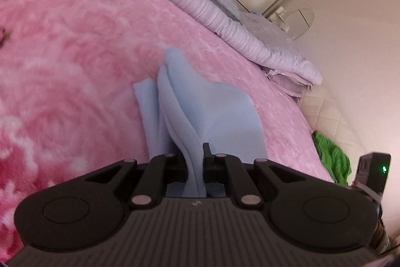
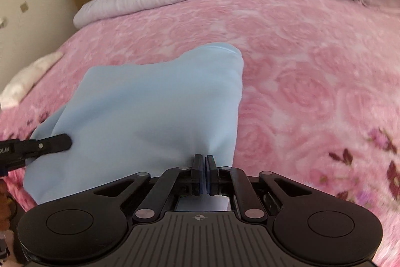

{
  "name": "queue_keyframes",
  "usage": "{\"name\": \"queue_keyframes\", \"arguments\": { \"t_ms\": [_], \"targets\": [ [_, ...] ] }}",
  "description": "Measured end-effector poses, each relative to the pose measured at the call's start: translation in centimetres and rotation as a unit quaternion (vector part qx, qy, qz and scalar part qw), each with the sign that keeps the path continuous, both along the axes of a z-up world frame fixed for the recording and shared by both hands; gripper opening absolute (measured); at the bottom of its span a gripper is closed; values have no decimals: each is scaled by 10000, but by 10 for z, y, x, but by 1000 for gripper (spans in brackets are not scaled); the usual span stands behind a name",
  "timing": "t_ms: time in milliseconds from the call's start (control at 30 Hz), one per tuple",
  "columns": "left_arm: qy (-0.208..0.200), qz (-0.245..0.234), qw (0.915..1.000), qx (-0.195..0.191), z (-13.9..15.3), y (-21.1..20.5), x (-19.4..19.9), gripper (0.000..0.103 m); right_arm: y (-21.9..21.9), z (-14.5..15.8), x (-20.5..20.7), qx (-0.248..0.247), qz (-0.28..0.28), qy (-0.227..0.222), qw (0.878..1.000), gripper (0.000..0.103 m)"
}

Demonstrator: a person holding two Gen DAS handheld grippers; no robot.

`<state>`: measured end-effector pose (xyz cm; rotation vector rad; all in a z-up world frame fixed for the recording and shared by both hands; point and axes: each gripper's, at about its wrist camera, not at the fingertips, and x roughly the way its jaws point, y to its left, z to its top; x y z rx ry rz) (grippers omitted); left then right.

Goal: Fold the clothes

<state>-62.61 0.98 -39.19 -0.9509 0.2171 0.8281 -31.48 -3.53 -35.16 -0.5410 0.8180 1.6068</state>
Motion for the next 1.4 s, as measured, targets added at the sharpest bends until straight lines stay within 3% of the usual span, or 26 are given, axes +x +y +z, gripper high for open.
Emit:
{"name": "queue_keyframes", "arguments": {
  "t_ms": [100,200,267,333,400,567,633,667,800,867,1000,1067,1133,1200,1267,1400],
  "targets": [
    [-2,37,9998,-195,-13,10,1,10,0,-7,-8,130,165,-341,9992,7],
    [-250,149,9986,-436,-12,16,-8,14,-2,-7,-2,117,-19,-113,9999,7],
    [-340,234,9978,-515,-3,12,-17,14,-7,-3,21,-7,-409,718,9966,7],
    [-421,335,9963,-668,4,6,-26,18,-19,1,44,-49,-703,1530,9857,8],
    [-647,382,9927,-943,8,-4,-34,25,-35,0,61,-85,-893,1973,9762,9],
    [-996,623,9844,-1307,0,-25,-45,26,-72,-3,80,-54,-1273,2272,9655,10],
    [-937,707,9858,-1197,0,-27,-43,18,-80,-7,83,-104,-1342,2472,9596,10],
    [-881,717,9875,-1094,2,-27,-41,8,-81,-8,82,-170,-1335,2489,9591,10],
    [-177,824,9946,-609,14,-31,-32,5,-77,-8,70,-92,-1258,1946,9727,10],
    [49,946,9941,-522,19,-35,-32,5,-62,-19,57,-610,-959,1505,9821,10],
    [501,1186,9911,-347,30,-43,-32,7,-67,-2,50,-245,-947,991,9903,10],
    [756,1257,9892,37,51,-52,-30,7,-73,12,50,96,-954,819,9920,10],
    [783,1038,9907,390,71,-60,-23,7,-79,26,47,458,-839,689,9930,10],
    [727,514,9946,530,79,-65,-6,8,-84,36,39,713,-652,571,9937,10],
    [804,184,9950,568,76,-66,10,8,-84,40,27,869,-405,457,9943,10],
    [1166,112,9926,306,53,-62,35,7,-87,35,11,870,-131,259,9958,10]
  ]
}}
